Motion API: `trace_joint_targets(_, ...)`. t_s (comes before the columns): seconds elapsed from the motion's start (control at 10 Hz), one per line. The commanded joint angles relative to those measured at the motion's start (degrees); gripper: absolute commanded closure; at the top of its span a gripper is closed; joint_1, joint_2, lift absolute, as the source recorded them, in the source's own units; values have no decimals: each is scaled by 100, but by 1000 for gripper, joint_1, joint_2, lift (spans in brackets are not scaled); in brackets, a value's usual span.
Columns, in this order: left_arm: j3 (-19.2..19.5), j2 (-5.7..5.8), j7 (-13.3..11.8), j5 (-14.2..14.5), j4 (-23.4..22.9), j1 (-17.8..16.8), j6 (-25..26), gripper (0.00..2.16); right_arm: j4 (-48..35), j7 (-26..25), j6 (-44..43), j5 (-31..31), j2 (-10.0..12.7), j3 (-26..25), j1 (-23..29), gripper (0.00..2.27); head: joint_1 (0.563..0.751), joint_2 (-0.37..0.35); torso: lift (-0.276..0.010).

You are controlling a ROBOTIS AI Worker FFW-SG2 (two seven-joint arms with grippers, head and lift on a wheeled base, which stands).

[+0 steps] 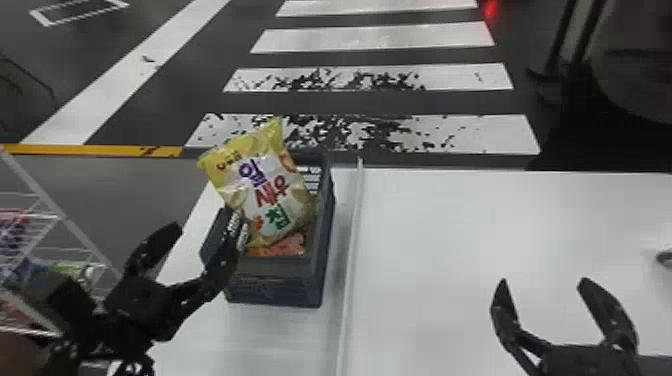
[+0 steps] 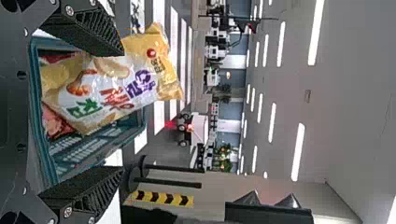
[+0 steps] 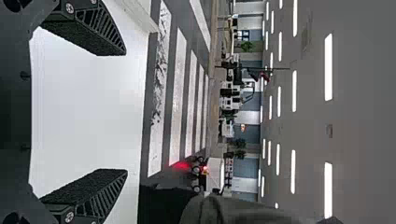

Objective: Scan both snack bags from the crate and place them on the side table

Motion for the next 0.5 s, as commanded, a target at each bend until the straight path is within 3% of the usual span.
trace_joint_targets(0.0, 268, 23, -90, 164, 228, -403, 494, 137, -1, 0, 92, 10, 5, 23, -18, 97, 695, 173, -95)
trace_joint_targets(0.3, 681, 58, -565, 287, 878, -1414, 1425, 137, -1, 0, 303, 18, 5, 50, -44, 100, 695, 234, -95)
trace_joint_targets(0.4, 707, 146, -670, 261, 1071, -1695, 1548, 137, -10, 0, 321, 18, 5, 50, -36, 100, 695, 239, -95)
